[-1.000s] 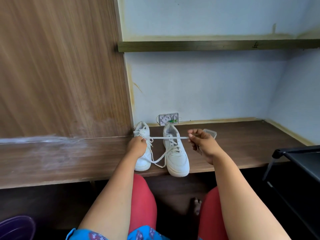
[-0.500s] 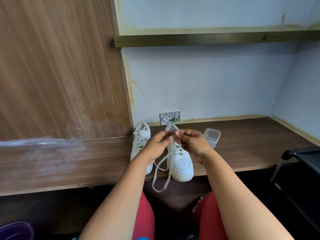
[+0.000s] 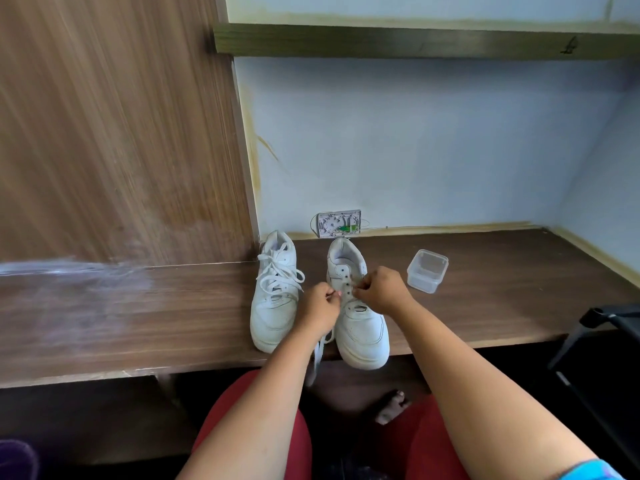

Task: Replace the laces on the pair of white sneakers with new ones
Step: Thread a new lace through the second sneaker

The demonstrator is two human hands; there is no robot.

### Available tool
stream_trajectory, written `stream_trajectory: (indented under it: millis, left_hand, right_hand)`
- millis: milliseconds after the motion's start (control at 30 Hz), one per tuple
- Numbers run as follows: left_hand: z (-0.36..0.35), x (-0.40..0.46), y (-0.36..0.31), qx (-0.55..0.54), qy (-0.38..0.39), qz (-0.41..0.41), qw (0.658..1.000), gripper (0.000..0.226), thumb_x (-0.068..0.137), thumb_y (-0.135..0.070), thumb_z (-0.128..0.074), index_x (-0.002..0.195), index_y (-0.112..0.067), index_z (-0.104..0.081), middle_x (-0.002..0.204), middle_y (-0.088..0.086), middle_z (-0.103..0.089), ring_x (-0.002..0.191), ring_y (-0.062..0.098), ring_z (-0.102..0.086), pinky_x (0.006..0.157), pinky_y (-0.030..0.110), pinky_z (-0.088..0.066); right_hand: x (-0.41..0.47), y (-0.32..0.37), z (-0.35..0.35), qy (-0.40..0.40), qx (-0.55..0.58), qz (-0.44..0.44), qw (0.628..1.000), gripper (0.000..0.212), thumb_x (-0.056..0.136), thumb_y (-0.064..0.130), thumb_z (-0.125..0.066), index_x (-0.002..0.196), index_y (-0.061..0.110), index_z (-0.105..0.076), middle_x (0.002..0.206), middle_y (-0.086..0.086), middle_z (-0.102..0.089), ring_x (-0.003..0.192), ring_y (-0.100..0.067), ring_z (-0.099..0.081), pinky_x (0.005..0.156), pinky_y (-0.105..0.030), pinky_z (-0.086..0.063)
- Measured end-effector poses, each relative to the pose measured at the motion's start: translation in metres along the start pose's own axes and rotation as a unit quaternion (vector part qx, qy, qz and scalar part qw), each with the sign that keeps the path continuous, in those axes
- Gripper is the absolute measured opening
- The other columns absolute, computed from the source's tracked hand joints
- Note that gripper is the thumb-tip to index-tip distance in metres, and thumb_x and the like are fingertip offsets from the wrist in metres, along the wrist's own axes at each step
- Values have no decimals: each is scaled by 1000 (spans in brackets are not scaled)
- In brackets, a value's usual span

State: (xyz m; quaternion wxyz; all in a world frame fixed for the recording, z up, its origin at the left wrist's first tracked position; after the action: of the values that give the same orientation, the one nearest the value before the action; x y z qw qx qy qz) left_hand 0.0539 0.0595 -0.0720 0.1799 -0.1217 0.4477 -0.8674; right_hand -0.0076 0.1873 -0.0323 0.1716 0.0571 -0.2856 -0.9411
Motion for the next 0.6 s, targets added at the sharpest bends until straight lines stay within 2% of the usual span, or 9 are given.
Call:
stream_trajectory:
  millis: [67, 100, 200, 267, 333, 467, 600]
  left_hand:
    - [-6, 2, 2, 35, -9, -24, 999, 14, 93, -19, -55, 90, -8, -63, 91, 7, -67, 85, 23, -60, 71, 29, -45]
    - [-7, 3, 2, 54, -15, -38, 998, 13, 93, -18, -54, 90, -9, -63, 94, 7, -66, 88, 23, -60, 73, 30, -46]
    - [-7, 7, 1, 98, -35, -82, 991, 13, 92, -15, -51, 88, -9, -61, 94, 6, -63, 87, 23, -58, 72, 29, -42]
    - [-9, 10, 0, 126, -32, -110, 985, 14, 93, -15, -49, 88, -8, -60, 95, 6, -60, 87, 23, -57, 73, 29, -42]
    - [-9, 13, 0, 154, -18, -137, 978, 15, 93, -15, -46, 91, -10, -60, 98, 6, -57, 89, 23, -56, 75, 28, -41]
    - [-7, 15, -2, 204, 3, -181, 962, 19, 96, -15, -42, 97, -7, -60, 100, 5, -52, 90, 22, -53, 73, 29, -41]
    - [-13, 20, -6, 240, 11, -179, 954, 17, 95, -13, -44, 98, -8, -59, 105, 7, -54, 95, 25, -56, 72, 31, -42]
  right_hand:
    - [5, 0, -9, 10, -15, -3, 1000, 38, 86, 19, -63, 52, 12, -48, 52, 2, -45, 57, -13, -44, 52, -21, -33]
    - [6, 0, -11, 6, -11, -5, 1000, 34, 86, 17, -62, 54, 10, -52, 54, 2, -47, 58, -13, -46, 50, -19, -33]
    - [9, -5, -12, 6, 23, -22, 999, 16, 85, 16, -63, 80, 2, -70, 74, -6, -64, 71, -14, -54, 54, -16, -38]
    - [10, -11, -14, 12, 54, -33, 998, 19, 85, 17, -63, 91, 0, -70, 89, -15, -69, 74, -15, -54, 63, -24, -43]
    - [9, -14, -14, 20, 69, -30, 997, 20, 87, 17, -61, 95, -1, -69, 96, -17, -69, 77, -17, -56, 69, -29, -46]
    - [8, -16, -14, 22, 98, -26, 995, 17, 89, 18, -61, 99, 9, -72, 99, -9, -69, 95, -22, -63, 84, -35, -51]
    - [11, -20, -15, 24, 111, -28, 993, 16, 89, 17, -62, 99, 12, -73, 97, -7, -70, 92, -19, -63, 83, -33, -51]
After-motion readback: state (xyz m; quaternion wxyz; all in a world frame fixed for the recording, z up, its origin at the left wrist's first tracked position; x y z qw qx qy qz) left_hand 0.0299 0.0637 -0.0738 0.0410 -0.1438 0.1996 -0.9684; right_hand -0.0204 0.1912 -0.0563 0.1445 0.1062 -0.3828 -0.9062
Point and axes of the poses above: each hand's wrist, its own x-axis towards the middle knuckle, its own z-axis out of the back of the hand, y = z × x, the point moved 3 cm from there along x, towards the middle knuckle
